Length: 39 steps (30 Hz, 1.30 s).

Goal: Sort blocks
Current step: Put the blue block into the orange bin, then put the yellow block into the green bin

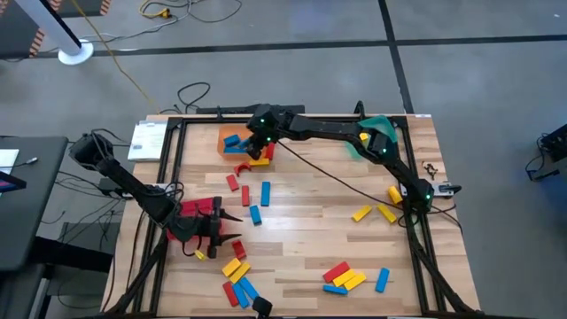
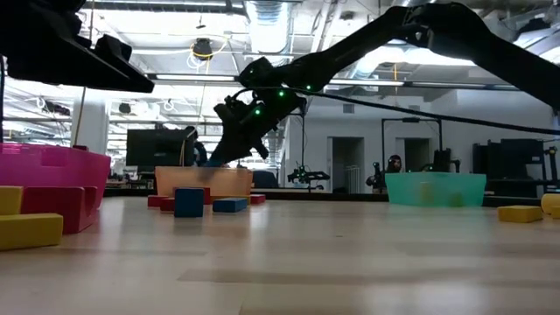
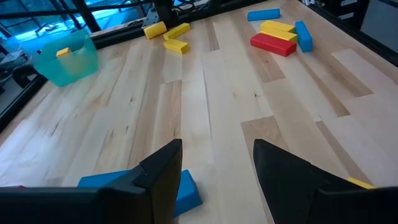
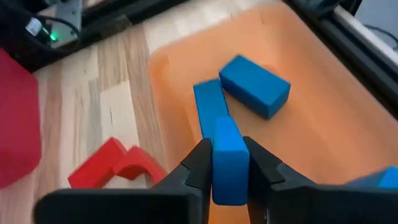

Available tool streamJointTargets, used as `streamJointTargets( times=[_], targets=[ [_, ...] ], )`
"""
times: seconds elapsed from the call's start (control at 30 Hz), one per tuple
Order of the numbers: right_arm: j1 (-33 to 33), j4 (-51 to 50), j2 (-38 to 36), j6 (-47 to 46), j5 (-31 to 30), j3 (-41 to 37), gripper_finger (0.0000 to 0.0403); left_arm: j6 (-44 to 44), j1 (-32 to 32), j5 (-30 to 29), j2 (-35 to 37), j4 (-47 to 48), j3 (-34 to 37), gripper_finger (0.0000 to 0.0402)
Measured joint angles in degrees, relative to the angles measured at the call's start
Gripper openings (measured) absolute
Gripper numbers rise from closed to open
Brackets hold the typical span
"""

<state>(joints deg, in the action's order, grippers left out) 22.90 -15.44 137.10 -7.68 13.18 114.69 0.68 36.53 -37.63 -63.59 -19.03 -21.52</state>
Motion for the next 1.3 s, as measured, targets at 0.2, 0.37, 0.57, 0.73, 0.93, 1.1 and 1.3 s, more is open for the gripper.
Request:
streamJointTargets(
  times=[0.2, 0.37, 0.57, 0.73, 0.93, 1.1, 1.3],
  targets=[
    [-0.3, -0.4, 0.0, 0.2, -0.9, 0.0, 0.0117, 0.0, 0.0, 0.0, 0.0, 0.3, 0.0, 0.0194],
    [-0.7, -0.4, 0.0, 0.2, -0.9, 0.0, 0.0146, -0.2, 0.0, 1.3, 0.0, 0.3, 0.0, 0.0194],
    [-1.3, -0.8, -0.3, 0.4, -0.9, 0.0, 0.0171, -0.2, 0.0, 1.4, 0.0, 0.3, 0.0, 0.0194],
    [-2.1, -1.0, -2.6, 1.7, -0.9, 0.0, 0.0173, -0.3, 0.0, 1.4, 0.0, 0.3, 0.0, 0.0194],
    [-4.7, -5.3, -8.7, 5.3, -2.7, 0.0, 0.0173, -0.2, 0.0, 1.4, 0.0, 0.3, 0.0, 0.0194],
    [-8.8, -14.5, -15.1, 8.2, -5.4, 0.0, 0.0173, -0.2, 0.2, 1.5, 0.0, 0.3, 0.0, 0.0194],
    [-15.2, -28.0, -19.5, 7.5, -7.6, 0.0, 0.0173, -1.1, 0.2, 1.5, 0.0, 0.6, 0.0, 0.0194]
  ],
)
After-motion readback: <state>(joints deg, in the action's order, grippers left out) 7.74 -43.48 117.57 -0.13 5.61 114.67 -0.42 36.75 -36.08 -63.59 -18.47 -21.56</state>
